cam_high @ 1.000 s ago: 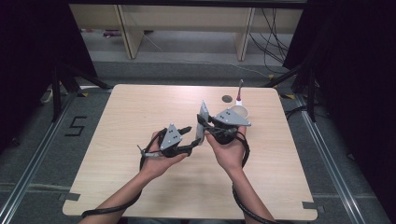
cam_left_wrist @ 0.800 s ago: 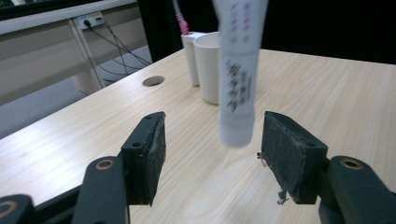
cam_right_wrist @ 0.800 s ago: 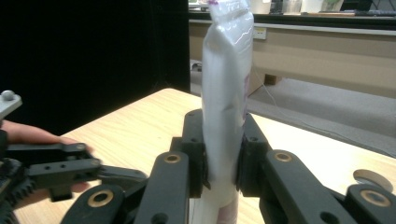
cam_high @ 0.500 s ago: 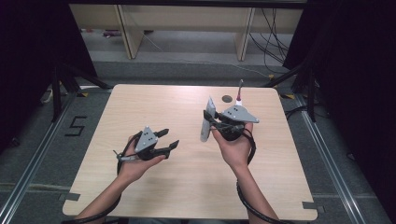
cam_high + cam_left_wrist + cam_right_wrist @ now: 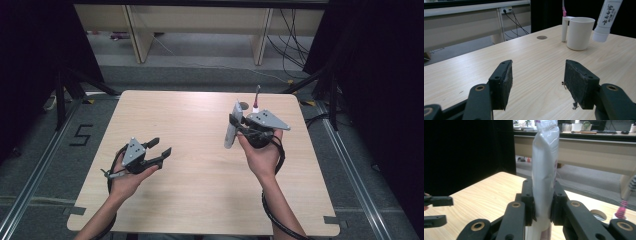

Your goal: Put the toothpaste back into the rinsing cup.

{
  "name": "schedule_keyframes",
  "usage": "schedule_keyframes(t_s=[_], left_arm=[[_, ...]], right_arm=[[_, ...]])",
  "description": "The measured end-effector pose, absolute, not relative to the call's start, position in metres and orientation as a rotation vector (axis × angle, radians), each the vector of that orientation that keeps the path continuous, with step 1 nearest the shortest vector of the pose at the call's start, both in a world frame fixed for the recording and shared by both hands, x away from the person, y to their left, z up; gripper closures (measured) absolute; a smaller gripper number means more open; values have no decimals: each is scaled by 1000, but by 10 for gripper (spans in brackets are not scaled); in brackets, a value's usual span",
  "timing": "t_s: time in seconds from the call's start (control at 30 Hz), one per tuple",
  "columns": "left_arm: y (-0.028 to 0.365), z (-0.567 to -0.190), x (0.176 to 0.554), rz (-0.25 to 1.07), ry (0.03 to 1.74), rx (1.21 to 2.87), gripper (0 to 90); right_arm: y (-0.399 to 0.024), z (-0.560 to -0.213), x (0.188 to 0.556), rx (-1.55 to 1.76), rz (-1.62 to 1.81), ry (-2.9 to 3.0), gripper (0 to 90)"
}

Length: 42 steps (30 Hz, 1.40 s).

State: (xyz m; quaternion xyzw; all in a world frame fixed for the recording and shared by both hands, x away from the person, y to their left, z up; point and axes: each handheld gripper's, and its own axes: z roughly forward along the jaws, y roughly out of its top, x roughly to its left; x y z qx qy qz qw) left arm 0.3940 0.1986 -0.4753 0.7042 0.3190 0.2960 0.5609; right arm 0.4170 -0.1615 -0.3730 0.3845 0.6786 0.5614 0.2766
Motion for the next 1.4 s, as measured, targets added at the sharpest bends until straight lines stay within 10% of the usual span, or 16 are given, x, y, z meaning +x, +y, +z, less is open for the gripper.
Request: schedule_keyframes(t_s=[1.4], left_arm=[[220, -518, 387, 757, 847, 1522, 399]], right_arm=[[-206, -337, 433, 1062, 1427, 1689, 774]])
